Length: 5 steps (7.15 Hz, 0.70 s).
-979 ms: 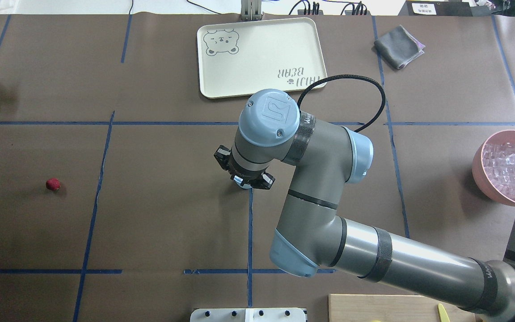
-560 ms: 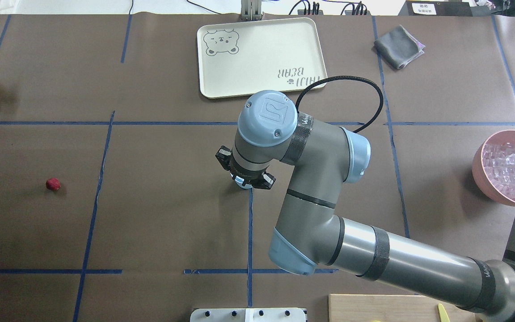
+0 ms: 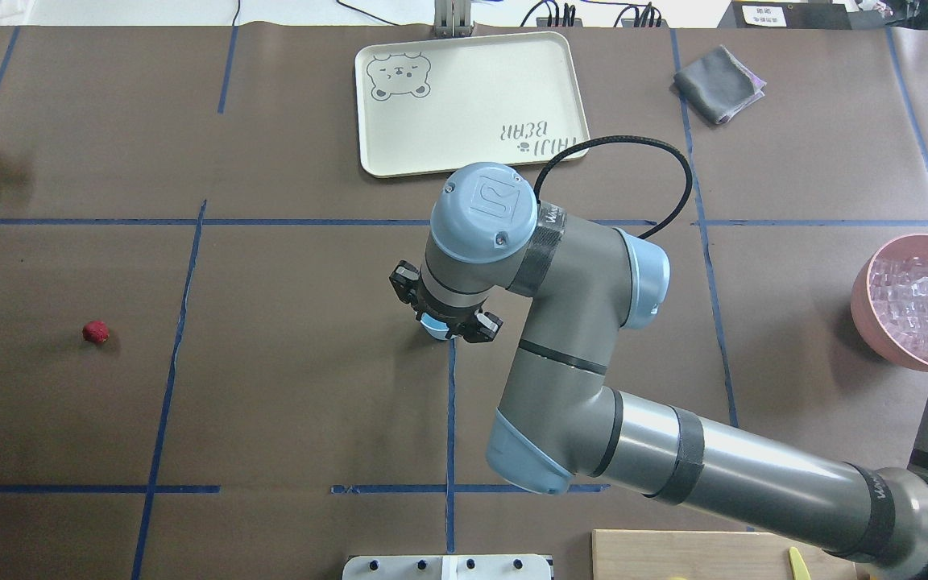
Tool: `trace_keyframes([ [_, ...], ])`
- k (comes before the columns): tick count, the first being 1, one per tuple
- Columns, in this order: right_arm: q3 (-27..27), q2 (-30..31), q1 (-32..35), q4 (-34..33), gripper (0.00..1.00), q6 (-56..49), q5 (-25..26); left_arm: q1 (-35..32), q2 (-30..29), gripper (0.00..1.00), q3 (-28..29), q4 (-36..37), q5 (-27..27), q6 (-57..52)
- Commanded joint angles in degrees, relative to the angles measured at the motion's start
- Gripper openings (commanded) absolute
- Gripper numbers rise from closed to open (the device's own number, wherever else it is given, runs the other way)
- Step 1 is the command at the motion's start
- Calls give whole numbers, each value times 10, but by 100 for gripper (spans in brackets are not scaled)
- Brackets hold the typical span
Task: Mash ice and strawberries in cup
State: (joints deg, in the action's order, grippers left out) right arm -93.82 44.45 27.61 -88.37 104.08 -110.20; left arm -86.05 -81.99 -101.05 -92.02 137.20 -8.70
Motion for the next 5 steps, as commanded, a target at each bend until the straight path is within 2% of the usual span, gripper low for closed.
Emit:
trace_keyframes([
  [1, -109, 81, 58, -25, 49, -33, -44, 0, 2, 100, -2, 0, 0, 0],
  [2, -204, 179, 95, -24, 54, -128, -77, 0, 2, 100, -2, 0, 0, 0],
  [3, -259, 267, 144, -24, 54, -209, -123, 0, 3, 100, -1, 1, -1, 0],
  [4, -286, 343, 200, -21, 56, -296, -157, 0, 8, 100, 0, 1, -1, 0],
  [5, -312, 442, 250, -16, 56, -430, -178, 0, 10, 100, 0, 1, -1, 0],
])
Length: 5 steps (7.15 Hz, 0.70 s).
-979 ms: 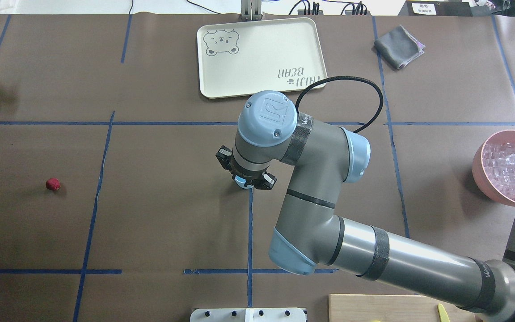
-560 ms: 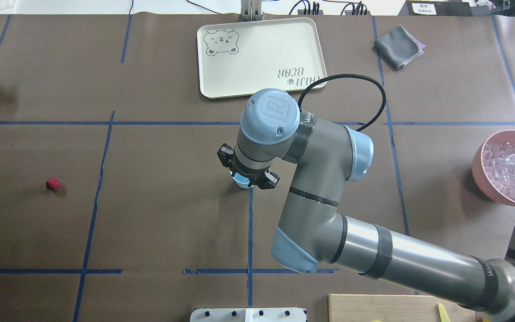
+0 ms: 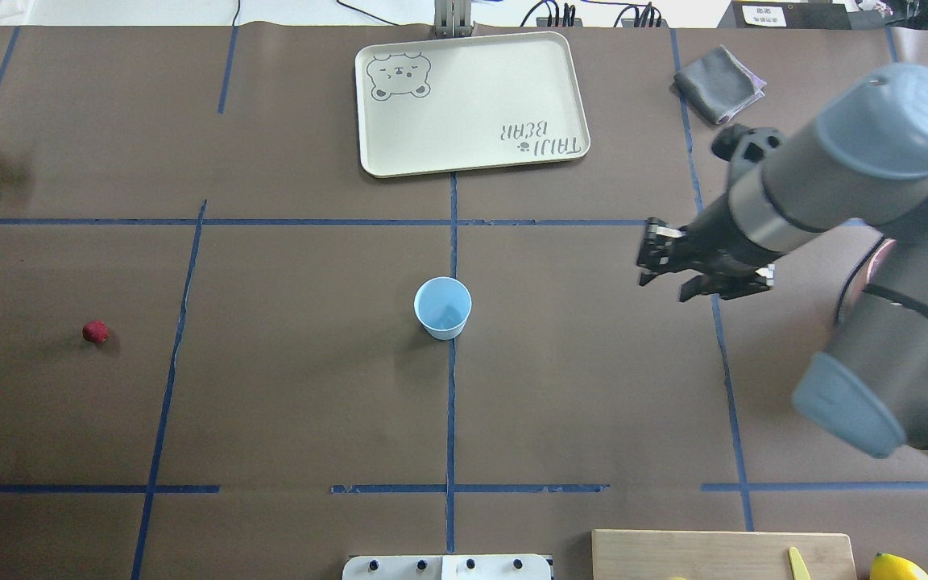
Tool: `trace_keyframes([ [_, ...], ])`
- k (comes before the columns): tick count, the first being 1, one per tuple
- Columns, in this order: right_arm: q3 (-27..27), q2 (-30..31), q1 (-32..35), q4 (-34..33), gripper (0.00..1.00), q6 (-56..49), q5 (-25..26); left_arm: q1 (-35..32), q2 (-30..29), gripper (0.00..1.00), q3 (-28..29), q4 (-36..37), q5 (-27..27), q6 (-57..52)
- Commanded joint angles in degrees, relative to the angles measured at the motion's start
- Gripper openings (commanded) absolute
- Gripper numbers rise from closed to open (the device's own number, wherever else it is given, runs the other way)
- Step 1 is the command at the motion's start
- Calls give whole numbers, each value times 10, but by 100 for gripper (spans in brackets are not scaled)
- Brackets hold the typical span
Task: Mash ice and strawberries in cup
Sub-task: 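Move the right gripper back to the pink bowl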
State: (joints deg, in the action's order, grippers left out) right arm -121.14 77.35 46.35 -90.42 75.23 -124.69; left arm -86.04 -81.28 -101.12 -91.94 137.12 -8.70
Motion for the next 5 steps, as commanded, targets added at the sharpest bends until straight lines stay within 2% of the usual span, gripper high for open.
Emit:
trace_keyframes([
  [1, -31, 178, 115, 3, 59, -286, -48, 0, 3, 100, 0, 0, 1, 0],
  [2, -4, 205, 125, 3, 73, -359, -43, 0, 8, 100, -1, -1, 2, -1],
  [3, 28, 216, 150, 9, 98, -380, -42, 0, 9, 100, -1, -1, 2, -1],
  [5, 99, 225, 167, 98, 100, -427, -42, 0, 9, 100, -1, -1, 2, -1],
])
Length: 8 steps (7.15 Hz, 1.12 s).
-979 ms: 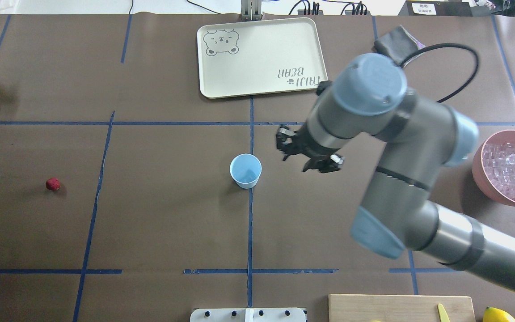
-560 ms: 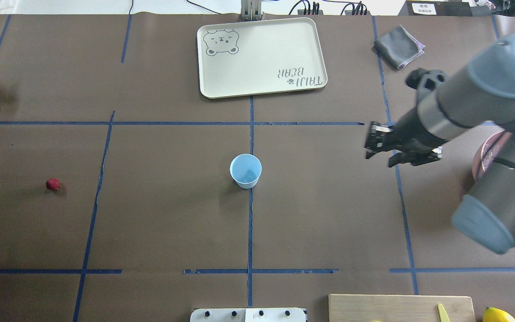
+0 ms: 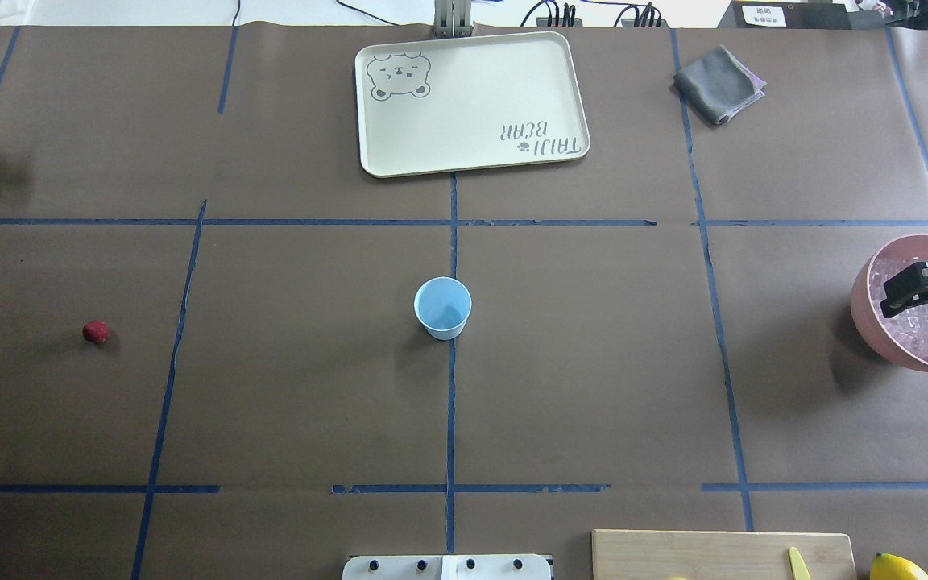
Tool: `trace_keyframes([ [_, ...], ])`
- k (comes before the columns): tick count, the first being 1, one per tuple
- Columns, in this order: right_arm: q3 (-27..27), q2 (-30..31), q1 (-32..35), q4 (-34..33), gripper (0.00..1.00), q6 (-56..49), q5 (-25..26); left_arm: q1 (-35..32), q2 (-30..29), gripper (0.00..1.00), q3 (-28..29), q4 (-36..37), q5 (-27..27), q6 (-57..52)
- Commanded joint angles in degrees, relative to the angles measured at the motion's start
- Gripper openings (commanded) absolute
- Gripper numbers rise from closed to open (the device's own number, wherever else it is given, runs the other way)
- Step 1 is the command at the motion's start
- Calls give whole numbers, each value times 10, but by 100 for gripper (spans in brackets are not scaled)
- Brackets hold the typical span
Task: Mash ice and strawberries in cup
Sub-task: 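Move the right gripper back to the pink bowl, then grasp another ice cube from the pink bowl with the right gripper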
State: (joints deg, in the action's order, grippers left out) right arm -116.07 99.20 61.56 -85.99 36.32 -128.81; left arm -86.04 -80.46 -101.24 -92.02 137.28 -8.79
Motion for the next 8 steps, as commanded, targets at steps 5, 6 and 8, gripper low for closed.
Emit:
trace_keyframes([
  [5, 139, -5, 20, 105, 97, -69, 21, 0, 0, 100, -1, 0, 1, 1],
  [6, 138, 0, 21, 105, 96, -69, 20, 0, 0, 100, -1, 0, 1, 0],
  [8, 144, 6, 21, 104, 90, -69, 22, 0, 0, 100, -4, 0, 1, 0],
])
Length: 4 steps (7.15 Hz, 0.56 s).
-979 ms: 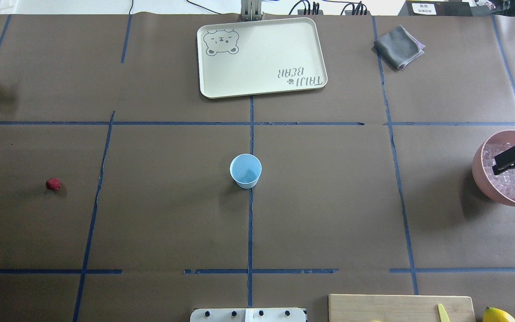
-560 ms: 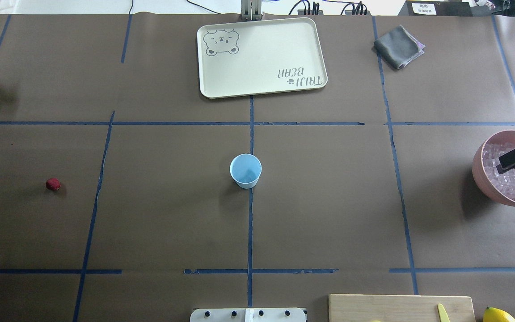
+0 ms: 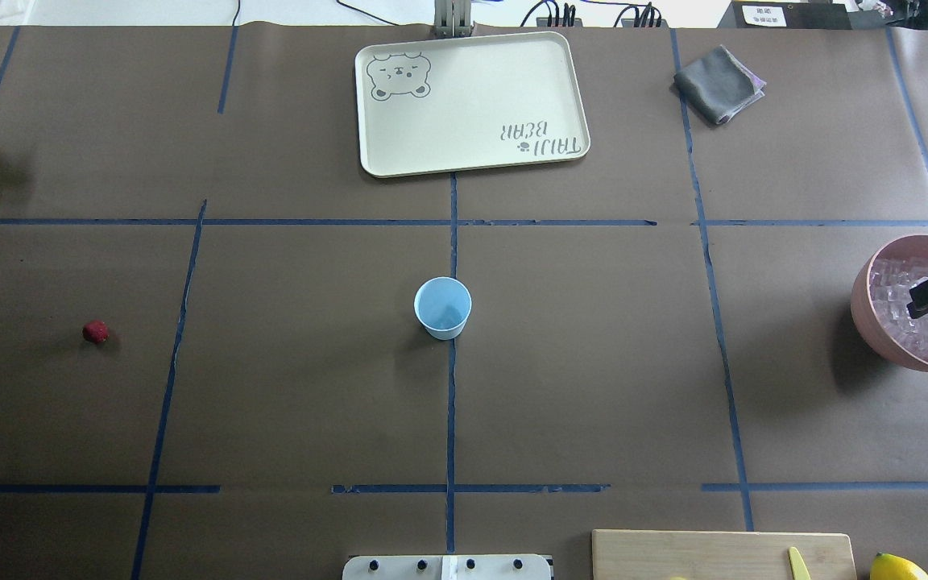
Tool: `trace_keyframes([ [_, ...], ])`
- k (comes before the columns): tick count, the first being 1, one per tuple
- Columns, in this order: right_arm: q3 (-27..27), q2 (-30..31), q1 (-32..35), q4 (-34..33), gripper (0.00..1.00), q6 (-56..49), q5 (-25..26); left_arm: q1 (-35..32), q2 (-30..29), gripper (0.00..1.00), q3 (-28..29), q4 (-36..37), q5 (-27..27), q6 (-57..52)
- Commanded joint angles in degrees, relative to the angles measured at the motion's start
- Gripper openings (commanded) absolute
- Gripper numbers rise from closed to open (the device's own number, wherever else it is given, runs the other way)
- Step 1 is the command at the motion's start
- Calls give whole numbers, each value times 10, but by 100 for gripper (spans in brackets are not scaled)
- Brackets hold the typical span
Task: Mash ice and strawberries in cup
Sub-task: 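Grasp another ice cube from the pink bowl with the right gripper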
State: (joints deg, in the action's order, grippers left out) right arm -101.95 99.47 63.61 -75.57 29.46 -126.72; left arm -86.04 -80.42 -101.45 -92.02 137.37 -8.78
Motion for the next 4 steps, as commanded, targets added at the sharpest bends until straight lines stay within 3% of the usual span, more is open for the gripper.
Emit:
trace_keyframes([
  [1, 4, 2, 0, 0, 85, 0, 7, 0, 0, 100, -3, 0, -1, 0],
  [4, 4, -1, -1, 0, 60, 1, 20, 0, 7, 100, -9, 0, 0, 0],
])
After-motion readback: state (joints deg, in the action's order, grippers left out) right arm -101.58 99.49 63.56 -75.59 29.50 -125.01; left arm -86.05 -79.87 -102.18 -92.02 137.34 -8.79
